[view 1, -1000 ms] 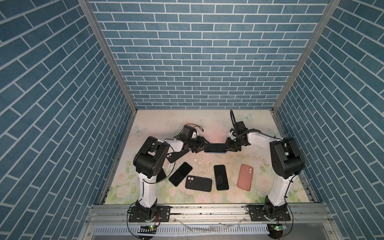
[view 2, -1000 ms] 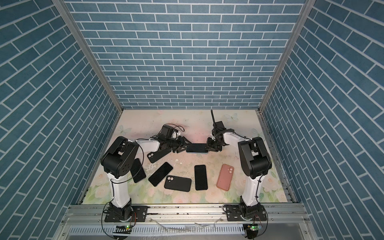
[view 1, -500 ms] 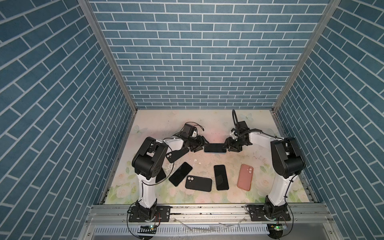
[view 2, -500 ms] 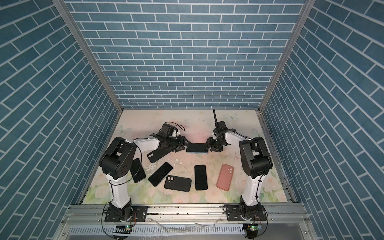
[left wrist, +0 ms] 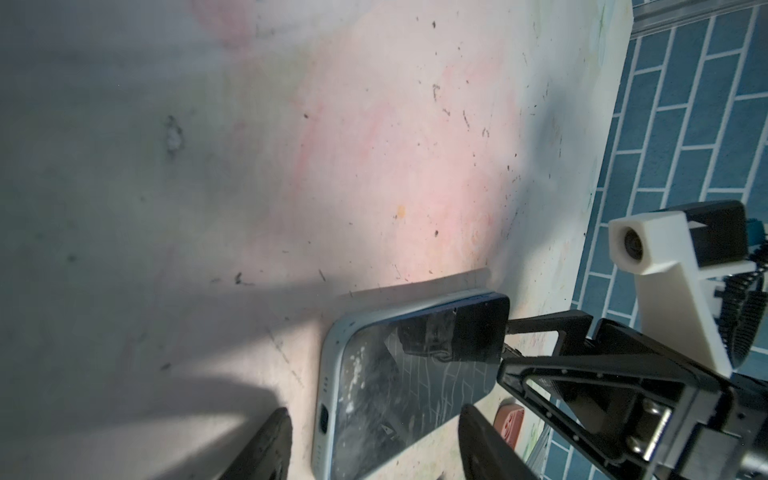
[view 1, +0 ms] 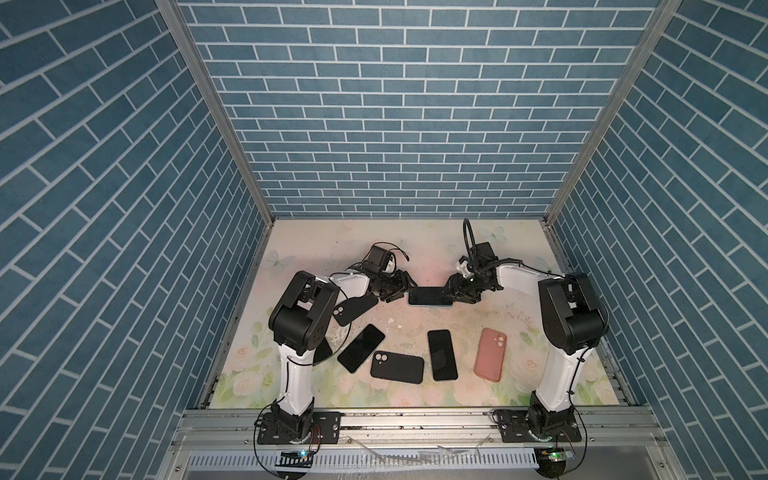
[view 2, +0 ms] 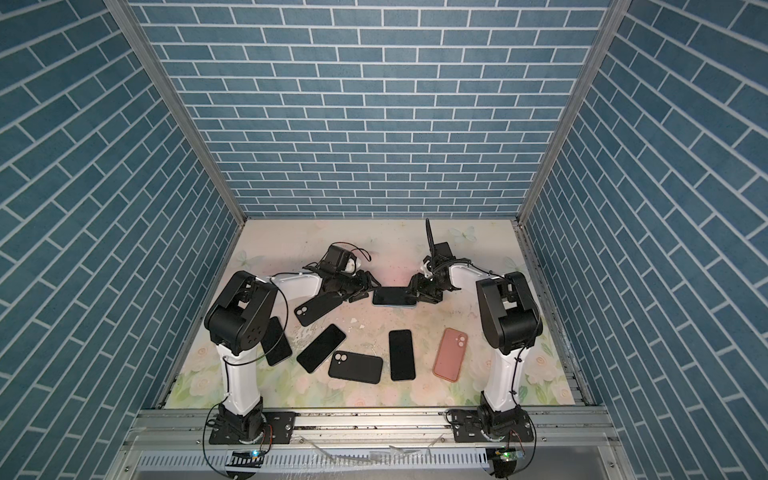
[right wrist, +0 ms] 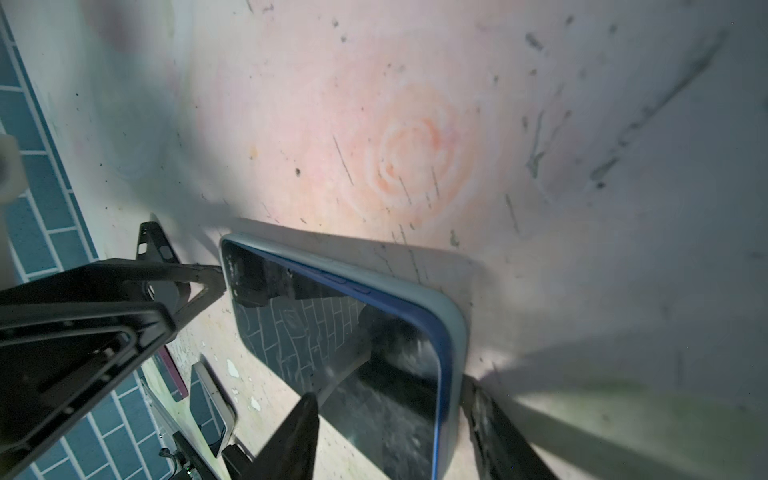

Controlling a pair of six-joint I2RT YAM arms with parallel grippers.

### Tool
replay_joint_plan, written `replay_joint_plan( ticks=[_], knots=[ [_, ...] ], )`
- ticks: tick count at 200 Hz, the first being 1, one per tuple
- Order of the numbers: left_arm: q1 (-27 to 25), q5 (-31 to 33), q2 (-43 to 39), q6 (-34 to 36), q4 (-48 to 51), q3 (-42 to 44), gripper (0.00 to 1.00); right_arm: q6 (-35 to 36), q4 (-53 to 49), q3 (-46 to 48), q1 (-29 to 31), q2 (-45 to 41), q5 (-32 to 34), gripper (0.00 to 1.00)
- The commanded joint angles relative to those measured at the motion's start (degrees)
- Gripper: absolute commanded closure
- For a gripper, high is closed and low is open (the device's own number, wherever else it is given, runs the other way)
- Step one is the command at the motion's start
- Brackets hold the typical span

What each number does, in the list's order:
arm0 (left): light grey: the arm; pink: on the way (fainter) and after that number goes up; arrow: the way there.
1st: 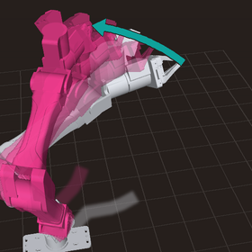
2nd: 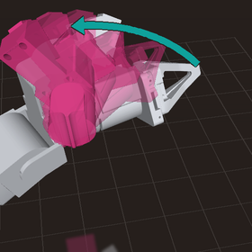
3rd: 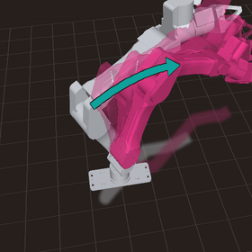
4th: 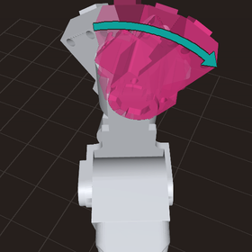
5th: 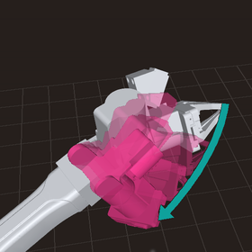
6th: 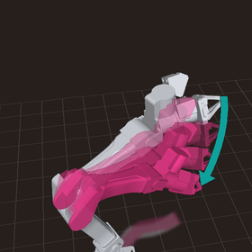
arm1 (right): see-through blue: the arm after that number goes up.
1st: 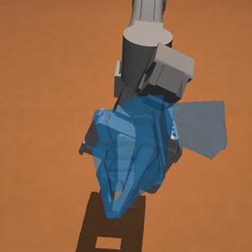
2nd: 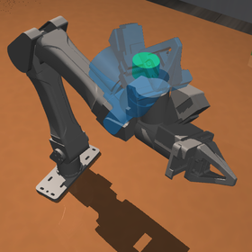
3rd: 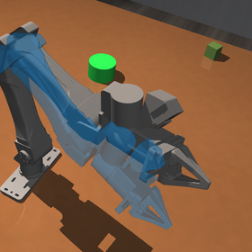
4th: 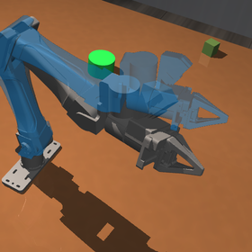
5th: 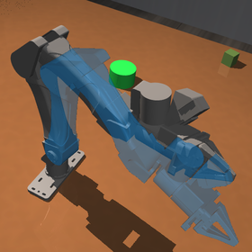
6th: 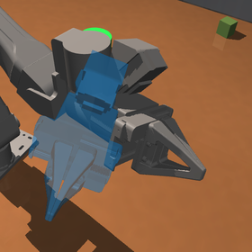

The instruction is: Put the phone into the phone case

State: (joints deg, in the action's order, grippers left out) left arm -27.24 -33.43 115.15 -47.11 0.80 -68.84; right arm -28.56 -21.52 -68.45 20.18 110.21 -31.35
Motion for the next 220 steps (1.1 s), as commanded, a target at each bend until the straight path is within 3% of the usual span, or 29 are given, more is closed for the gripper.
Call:
replay_joint_plan(
  ticks=[1, 36, 92, 172, 220],
  knots=[
    [-0.09, -1.90, 1.73, -1.33, -3.96, 0.87, 0.34, 0.61, 0.35, 0.59, 0.07, 2.63, -1.02, 0.40],
    [-0.10, -3.47, 3.21, -1.93, -5.23, 1.24, 0.35, 0.14, 3.67, 1.40, -0.22, 2.99, -3.97, 0.40],
    [-0.09, -3.92, 3.33, -2.43, -5.80, 3.22, 0.35, -5.06, 20.11, 7.23, -1.64, 0.74, -17.92, 0.41],
    [-0.05, -4.18, 3.59, -3.15, -6.08, 4.33, 0.35, -9.41, 30.48, 12.63, -3.22, -5.42, -20.24, 0.52],
    [0.00, -4.27, 3.80, -3.84, -6.47, 3.49, 0.35, -10.15, 32.25, 13.87, -3.27, -6.09, -21.97, 0.66]
  ],
)
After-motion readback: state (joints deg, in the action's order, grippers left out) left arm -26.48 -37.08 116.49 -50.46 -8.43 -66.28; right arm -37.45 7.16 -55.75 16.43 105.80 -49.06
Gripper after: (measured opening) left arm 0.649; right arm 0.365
